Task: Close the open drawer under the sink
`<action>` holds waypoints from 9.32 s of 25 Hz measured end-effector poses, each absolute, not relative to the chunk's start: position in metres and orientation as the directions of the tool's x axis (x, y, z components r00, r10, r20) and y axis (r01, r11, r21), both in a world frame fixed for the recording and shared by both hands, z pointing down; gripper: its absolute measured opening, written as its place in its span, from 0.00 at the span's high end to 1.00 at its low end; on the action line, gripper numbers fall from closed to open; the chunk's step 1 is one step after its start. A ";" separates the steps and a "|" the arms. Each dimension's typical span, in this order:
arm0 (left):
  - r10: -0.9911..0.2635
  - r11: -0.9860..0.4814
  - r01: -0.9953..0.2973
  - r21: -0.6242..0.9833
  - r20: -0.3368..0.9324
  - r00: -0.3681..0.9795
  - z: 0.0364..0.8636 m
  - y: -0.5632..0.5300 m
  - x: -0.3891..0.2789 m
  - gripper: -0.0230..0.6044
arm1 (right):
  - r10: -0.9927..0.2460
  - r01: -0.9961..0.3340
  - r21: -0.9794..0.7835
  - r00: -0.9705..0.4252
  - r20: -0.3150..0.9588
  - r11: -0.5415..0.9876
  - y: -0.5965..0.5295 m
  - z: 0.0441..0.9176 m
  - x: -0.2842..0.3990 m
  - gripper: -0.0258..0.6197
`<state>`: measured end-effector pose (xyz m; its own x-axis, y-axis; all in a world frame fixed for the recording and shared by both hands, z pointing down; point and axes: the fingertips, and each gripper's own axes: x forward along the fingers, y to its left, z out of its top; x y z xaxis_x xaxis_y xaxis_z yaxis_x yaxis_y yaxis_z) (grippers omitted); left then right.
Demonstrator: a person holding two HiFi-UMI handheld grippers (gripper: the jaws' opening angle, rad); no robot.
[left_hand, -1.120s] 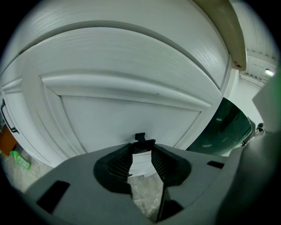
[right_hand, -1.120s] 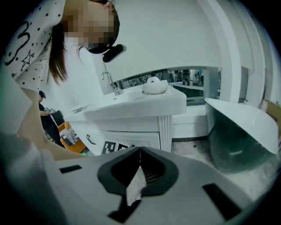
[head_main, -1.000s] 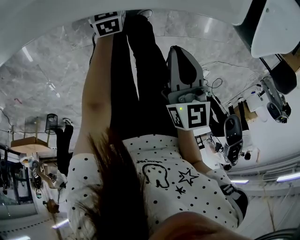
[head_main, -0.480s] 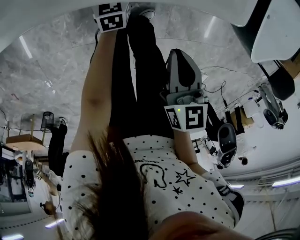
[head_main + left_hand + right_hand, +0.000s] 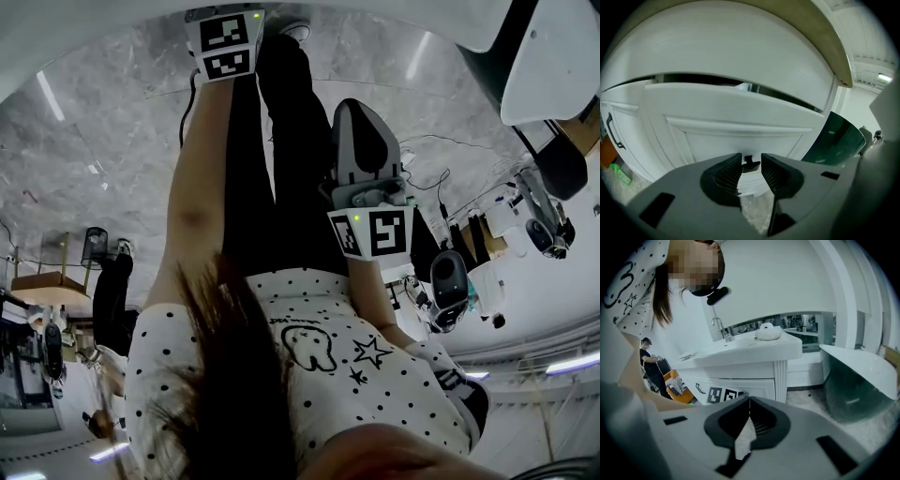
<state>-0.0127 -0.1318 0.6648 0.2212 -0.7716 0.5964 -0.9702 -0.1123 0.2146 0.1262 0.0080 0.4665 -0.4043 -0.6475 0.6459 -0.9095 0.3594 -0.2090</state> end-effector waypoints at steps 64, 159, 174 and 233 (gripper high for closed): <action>-0.758 -0.223 -0.960 0.169 0.589 0.280 0.426 -0.083 -0.059 0.96 | -0.751 -0.863 -0.171 -0.498 0.434 0.475 -0.041 0.291 0.067 0.94; -0.893 -0.405 -0.909 0.096 0.171 0.416 0.218 -0.030 -0.048 0.96 | -0.705 -0.741 0.010 -0.634 0.317 0.671 -0.022 0.262 0.045 0.94; -0.892 -0.417 -0.904 0.092 0.152 0.426 0.212 -0.028 -0.052 0.96 | -0.713 -0.750 0.017 -0.621 0.325 0.661 -0.022 0.260 0.044 0.94; -0.897 -0.401 -0.914 0.066 0.175 0.407 0.208 -0.029 -0.049 0.96 | -0.690 -0.734 0.009 -0.633 0.350 0.679 -0.024 0.261 0.044 0.94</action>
<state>-0.0491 -0.0293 0.2084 0.4066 -0.8966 0.1753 -0.9135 -0.4014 0.0662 0.0445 -0.0244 0.2613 -0.6334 -0.6901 0.3502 -0.7343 0.6788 0.0094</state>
